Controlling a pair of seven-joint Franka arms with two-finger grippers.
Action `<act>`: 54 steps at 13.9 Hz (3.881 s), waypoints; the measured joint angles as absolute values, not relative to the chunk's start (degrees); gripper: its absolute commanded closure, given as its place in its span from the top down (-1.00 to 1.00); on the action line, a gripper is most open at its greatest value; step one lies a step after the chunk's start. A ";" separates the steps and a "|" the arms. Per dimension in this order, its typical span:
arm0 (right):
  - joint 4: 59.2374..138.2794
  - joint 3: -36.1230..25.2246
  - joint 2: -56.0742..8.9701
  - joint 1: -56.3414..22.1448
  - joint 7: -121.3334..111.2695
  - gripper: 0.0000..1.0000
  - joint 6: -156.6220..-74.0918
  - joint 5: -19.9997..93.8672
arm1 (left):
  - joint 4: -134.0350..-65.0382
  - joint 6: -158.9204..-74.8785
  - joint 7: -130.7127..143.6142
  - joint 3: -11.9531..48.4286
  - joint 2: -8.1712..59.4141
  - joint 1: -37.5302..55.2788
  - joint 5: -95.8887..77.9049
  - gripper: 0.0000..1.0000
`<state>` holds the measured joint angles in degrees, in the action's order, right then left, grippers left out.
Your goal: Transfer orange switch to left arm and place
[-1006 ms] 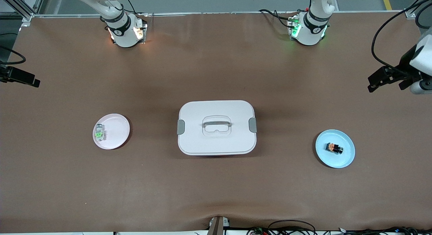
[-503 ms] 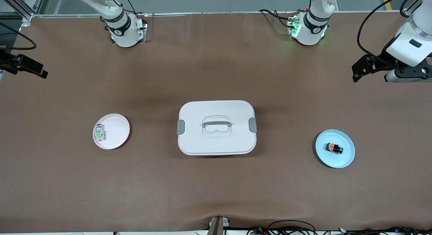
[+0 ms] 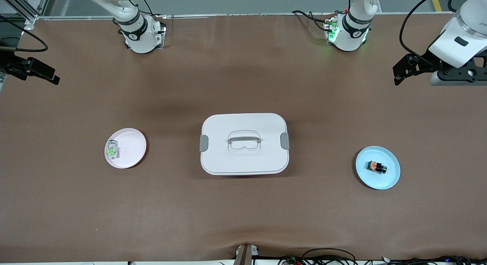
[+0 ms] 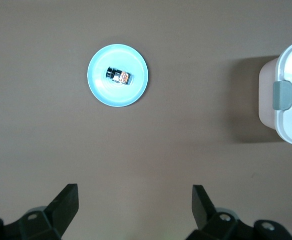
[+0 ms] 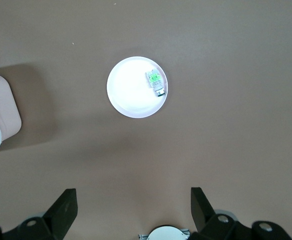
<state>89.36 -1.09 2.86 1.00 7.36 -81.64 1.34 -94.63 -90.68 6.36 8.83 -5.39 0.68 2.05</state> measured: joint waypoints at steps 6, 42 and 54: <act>91.70 -1.06 4.97 1.00 7.36 1.00 -85.01 1.34 | -94.31 -90.72 6.36 8.84 -5.42 0.26 2.05 1.00; 90.65 -1.29 7.17 1.04 7.37 1.00 -85.24 1.31 | -92.82 -90.63 5.78 8.04 -6.02 -0.58 2.05 1.00; 90.59 -1.28 7.16 1.04 7.36 1.00 -85.23 1.29 | -92.77 -89.98 5.78 7.87 -6.02 -0.75 2.05 1.00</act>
